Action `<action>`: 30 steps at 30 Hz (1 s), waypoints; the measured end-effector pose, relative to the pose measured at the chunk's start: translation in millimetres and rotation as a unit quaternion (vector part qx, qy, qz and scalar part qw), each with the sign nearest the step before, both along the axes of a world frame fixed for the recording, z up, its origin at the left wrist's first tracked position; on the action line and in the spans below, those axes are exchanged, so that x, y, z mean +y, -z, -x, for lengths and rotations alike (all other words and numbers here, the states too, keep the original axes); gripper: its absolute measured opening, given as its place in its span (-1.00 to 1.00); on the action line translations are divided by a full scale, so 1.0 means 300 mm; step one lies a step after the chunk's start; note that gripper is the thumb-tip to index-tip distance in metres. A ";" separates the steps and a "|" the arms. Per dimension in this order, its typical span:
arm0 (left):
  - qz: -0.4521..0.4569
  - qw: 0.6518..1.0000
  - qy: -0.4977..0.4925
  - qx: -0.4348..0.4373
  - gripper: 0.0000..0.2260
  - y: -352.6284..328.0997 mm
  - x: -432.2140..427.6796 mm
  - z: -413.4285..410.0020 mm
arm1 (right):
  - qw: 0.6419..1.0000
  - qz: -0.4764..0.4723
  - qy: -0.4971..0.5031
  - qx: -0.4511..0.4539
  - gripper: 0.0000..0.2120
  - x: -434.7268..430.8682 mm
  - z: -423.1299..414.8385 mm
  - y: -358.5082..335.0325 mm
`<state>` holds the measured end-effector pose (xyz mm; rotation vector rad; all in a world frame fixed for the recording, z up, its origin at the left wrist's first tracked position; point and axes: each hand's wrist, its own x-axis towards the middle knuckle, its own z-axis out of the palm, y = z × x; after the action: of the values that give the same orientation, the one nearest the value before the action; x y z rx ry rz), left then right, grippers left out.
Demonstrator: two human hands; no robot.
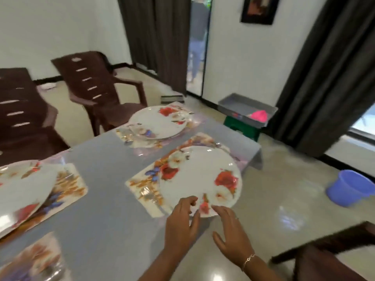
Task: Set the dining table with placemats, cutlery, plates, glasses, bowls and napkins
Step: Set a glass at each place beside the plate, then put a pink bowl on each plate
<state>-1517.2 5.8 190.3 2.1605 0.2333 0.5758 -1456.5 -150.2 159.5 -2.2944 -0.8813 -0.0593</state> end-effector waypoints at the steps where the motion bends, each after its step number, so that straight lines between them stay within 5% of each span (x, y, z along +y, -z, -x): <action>1: 0.005 1.000 0.012 -0.001 -0.74 -0.004 -0.061 -0.061 | 1.000 0.015 0.009 -0.008 -0.41 -0.068 -0.049 -0.001; 14: -0.001 0.994 0.106 0.006 -0.72 -0.054 -0.587 -0.839 | 0.982 0.021 0.184 -0.018 -0.45 -0.637 -0.682 -0.061; 30: 0.041 0.999 0.030 0.009 -0.82 -0.044 -0.695 -2.086 | 0.982 0.076 0.169 0.043 -0.42 -0.807 -1.890 -0.078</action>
<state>-891.3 -202.8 203.6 2.0864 0.1991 0.5043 -889.4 -392.4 182.7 -2.5475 -0.4580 -0.0408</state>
